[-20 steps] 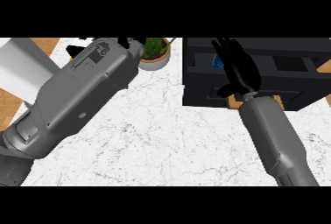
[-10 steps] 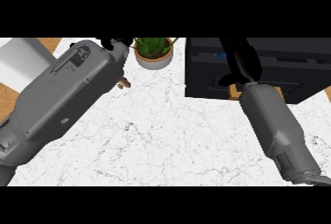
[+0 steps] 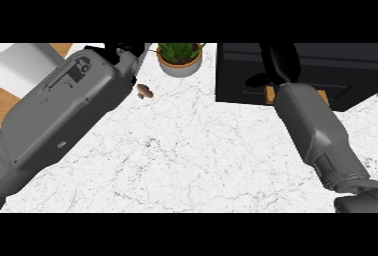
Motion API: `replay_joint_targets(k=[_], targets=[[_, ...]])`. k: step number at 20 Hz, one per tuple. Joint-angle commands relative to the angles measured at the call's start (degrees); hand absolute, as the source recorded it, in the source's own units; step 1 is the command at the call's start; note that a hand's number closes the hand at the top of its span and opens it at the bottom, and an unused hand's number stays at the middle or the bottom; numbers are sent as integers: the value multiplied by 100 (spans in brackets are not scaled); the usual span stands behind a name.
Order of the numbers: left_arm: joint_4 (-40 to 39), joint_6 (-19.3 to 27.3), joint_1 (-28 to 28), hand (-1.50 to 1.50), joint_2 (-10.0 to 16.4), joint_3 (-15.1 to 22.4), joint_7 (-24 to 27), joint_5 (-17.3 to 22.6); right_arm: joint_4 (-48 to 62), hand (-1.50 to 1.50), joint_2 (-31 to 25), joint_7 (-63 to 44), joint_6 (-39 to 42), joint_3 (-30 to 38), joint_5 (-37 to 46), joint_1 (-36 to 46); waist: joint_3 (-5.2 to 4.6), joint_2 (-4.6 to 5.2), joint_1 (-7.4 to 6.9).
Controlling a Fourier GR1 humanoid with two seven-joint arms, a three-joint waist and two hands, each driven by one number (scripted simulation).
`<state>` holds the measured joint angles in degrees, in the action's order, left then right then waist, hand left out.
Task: Pick up the can, place it into the drawer and close the drawer
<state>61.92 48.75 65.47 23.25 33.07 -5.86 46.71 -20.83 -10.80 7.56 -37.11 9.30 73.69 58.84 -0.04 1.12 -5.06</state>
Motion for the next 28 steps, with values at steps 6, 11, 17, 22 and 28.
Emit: replay_joint_targets(k=[6,11,17,22,28], targets=[[402,7,92,-150,247,-17,-362,-120,713,-150,-289,-136,-229,182,76,691,22,79,-141],[550,39,-130,-150,190,-35,-281,-172,885,-150,-365,-236,-25,211,99,1063,18,87,-159],[738,-101,-290,-150,461,-62,-457,-143,901,-150,-65,757,844,1114,-1020,1382,36,89,-252],[851,-37,-433,-150,449,-8,-414,-213,864,-150,32,1279,1341,2118,-2084,1384,49,56,-140],[1064,-119,-498,-150,617,-136,-574,-169,884,-150,-179,1722,1678,2540,-2501,1388,26,89,-115]])
